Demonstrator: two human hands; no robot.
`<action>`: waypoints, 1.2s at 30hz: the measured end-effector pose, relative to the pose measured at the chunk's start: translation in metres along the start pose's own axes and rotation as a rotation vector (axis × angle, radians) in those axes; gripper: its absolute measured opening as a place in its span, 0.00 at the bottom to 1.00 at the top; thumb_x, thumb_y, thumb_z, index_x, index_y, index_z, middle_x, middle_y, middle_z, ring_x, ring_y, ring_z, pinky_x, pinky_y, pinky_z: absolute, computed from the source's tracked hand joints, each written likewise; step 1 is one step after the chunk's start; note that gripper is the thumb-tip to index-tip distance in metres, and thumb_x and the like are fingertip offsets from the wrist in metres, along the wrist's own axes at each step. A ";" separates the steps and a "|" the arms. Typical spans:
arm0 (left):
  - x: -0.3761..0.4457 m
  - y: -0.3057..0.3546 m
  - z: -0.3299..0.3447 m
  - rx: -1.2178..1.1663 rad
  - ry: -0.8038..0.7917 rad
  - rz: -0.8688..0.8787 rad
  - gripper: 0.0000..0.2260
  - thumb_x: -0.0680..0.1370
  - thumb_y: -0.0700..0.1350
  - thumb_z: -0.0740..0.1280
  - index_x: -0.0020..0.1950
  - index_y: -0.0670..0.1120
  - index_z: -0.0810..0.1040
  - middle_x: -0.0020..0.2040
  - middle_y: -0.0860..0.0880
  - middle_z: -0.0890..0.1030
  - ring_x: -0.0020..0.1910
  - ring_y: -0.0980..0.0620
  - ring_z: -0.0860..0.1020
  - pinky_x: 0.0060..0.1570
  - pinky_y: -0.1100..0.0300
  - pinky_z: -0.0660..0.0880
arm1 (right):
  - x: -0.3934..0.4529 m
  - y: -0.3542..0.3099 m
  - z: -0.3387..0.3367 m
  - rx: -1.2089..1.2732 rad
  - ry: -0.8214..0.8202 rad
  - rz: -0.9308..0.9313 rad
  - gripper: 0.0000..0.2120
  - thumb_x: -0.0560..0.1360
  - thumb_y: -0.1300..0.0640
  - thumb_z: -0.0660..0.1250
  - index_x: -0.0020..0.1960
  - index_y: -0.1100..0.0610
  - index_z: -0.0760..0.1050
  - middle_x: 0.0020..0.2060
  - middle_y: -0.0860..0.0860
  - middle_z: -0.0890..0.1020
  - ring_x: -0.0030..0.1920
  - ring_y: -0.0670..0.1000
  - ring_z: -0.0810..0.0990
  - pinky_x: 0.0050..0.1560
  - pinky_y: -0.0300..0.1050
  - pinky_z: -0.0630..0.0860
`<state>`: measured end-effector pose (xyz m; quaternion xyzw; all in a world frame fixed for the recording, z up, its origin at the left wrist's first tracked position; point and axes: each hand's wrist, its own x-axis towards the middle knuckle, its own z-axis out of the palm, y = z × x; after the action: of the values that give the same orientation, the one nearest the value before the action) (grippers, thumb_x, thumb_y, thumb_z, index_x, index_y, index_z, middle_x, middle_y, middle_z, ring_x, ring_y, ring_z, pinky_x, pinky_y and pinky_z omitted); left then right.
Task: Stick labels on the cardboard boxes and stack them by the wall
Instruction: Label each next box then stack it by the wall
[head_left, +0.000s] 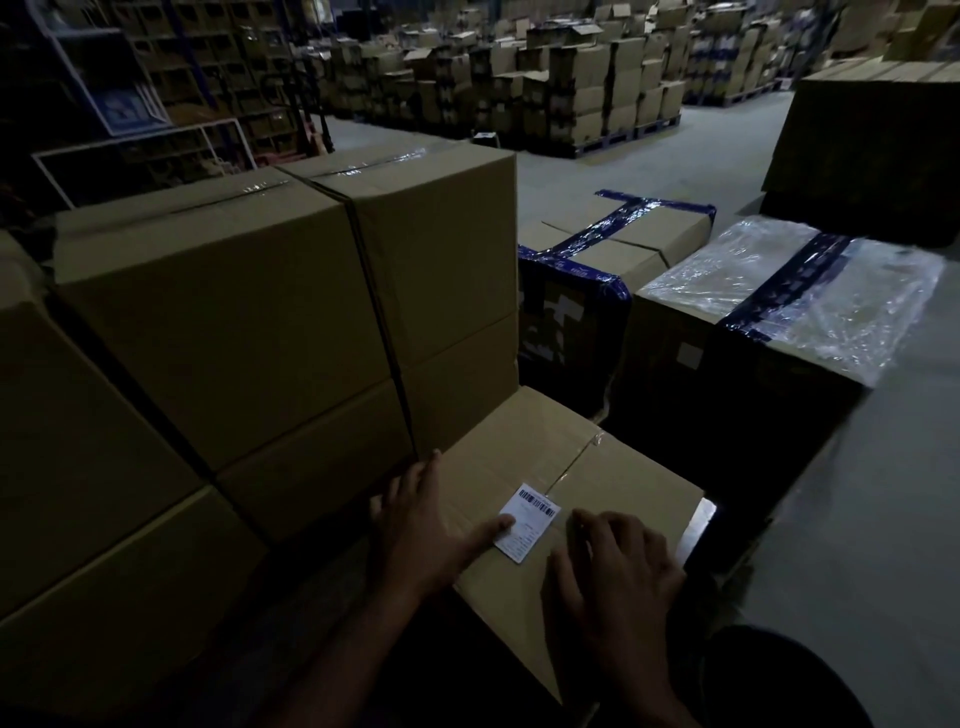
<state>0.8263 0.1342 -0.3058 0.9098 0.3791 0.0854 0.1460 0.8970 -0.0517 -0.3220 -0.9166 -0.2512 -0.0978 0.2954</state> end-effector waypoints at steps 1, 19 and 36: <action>-0.003 0.000 0.000 0.018 0.030 -0.018 0.56 0.60 0.85 0.47 0.80 0.52 0.55 0.76 0.51 0.65 0.72 0.48 0.65 0.69 0.47 0.59 | 0.002 0.001 0.001 0.025 -0.001 -0.005 0.21 0.69 0.41 0.56 0.58 0.47 0.75 0.52 0.47 0.75 0.55 0.52 0.71 0.55 0.53 0.64; -0.021 0.015 0.002 -0.260 -0.071 -0.124 0.60 0.57 0.81 0.65 0.80 0.56 0.44 0.80 0.53 0.44 0.78 0.46 0.54 0.70 0.46 0.63 | 0.064 0.012 0.011 0.120 -0.268 -0.346 0.18 0.68 0.38 0.61 0.53 0.45 0.77 0.44 0.40 0.67 0.46 0.43 0.68 0.46 0.43 0.66; -0.025 0.012 -0.001 -0.282 -0.054 -0.114 0.58 0.58 0.80 0.65 0.80 0.55 0.48 0.80 0.55 0.45 0.77 0.47 0.57 0.70 0.46 0.64 | 0.071 0.001 0.018 0.014 -0.254 -0.285 0.13 0.71 0.42 0.67 0.52 0.46 0.74 0.44 0.42 0.66 0.47 0.44 0.63 0.45 0.44 0.55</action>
<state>0.8164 0.1087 -0.3020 0.8592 0.4103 0.1048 0.2870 0.9589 -0.0129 -0.3139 -0.8746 -0.4145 -0.0202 0.2508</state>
